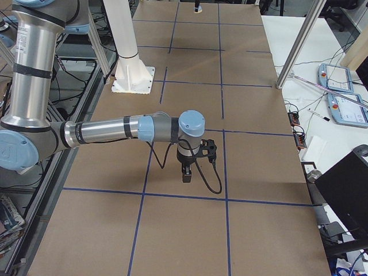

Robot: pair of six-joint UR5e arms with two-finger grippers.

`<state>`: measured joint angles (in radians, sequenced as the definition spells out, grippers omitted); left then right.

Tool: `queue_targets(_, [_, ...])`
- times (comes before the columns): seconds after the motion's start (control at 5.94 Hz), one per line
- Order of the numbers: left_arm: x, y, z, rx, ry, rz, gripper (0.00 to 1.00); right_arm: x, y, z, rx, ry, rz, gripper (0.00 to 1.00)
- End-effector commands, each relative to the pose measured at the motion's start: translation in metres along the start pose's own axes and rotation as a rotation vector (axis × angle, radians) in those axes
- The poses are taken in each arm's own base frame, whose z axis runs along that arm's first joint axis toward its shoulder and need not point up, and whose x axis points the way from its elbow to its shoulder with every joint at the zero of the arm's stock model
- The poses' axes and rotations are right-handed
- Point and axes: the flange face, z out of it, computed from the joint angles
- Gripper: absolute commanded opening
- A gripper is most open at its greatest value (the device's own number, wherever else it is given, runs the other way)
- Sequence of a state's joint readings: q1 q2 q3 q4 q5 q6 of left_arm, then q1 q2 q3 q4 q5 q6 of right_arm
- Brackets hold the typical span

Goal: Place and press bell with both arms
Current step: 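Carry the white-and-blue bell in the left gripper toward the table center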

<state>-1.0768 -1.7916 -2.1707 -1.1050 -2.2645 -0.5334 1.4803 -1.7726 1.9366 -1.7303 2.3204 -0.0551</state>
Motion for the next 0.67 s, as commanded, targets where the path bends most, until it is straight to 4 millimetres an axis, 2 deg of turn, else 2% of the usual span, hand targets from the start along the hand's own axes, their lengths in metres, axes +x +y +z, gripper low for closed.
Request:
queue_targets(0.0, [0.153,-0.047,0.008,-0.073,0.017,-0.105,0.00,0.001,-0.002,0.001,-0.002,0.001,0.002,1.00])
queue_targets(0.17, [0.211,-0.089,0.013,-0.047,0.012,-0.150,0.00,0.002,-0.001,0.002,-0.004,0.001,0.005,1.00])
queue_targets(0.34, [0.271,-0.123,0.047,-0.042,0.045,-0.173,0.00,0.003,-0.001,0.003,-0.006,0.001,0.007,1.00])
queue_targets(0.51, [0.322,-0.164,0.079,-0.013,0.063,-0.201,0.00,0.002,-0.001,0.002,-0.004,0.001,0.005,1.00])
